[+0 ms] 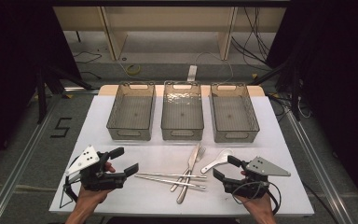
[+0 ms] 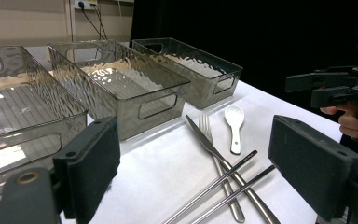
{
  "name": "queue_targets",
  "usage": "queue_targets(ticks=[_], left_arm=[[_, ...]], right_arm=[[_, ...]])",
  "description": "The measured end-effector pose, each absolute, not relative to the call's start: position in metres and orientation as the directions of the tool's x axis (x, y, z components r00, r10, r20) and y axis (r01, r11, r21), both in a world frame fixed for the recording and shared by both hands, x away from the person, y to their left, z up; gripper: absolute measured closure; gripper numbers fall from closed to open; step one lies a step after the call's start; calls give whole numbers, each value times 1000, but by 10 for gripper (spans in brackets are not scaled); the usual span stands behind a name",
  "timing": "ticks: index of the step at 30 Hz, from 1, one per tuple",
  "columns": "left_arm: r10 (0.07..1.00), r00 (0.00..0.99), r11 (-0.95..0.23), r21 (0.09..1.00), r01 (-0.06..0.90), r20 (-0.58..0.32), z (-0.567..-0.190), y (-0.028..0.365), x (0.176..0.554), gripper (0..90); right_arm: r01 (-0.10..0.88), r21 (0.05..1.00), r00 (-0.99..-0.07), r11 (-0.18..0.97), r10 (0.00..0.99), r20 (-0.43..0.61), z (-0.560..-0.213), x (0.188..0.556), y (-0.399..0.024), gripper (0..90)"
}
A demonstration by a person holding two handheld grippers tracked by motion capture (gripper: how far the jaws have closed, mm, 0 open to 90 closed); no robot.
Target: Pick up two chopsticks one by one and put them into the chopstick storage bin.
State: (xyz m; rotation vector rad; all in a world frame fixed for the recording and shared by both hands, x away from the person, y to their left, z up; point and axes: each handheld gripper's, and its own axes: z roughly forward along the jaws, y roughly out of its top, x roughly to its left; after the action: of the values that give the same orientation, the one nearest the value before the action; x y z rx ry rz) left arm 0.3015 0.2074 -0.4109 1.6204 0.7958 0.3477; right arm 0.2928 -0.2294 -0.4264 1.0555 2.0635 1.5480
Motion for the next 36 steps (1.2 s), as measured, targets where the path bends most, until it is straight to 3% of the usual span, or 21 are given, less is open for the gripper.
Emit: queue_targets(ticks=[17,21,23,28,31,36], left_arm=[[624,753,-87,939,332,-208,-411,199,305,164],[581,790,-180,916,360,-196,-407,186,311,174],[568,816,-320,885,339,-107,-408,170,318,181],[528,848,-468,822,325,-35,-415,151,330,229],[457,889,-598,750,281,31,-421,133,334,264],[382,923,-705,661,257,49,-431,114,341,342]], right_arm=[[373,915,-672,157,726,149,-425,295,-230,280],[377,913,-672,158,725,152,-425,295,-232,280],[379,911,-673,161,724,152,-425,295,-233,280],[387,908,-674,161,721,160,-425,296,-234,281],[397,902,-676,170,719,162,-426,297,-234,288],[408,897,-669,172,724,166,-427,297,-235,294]])
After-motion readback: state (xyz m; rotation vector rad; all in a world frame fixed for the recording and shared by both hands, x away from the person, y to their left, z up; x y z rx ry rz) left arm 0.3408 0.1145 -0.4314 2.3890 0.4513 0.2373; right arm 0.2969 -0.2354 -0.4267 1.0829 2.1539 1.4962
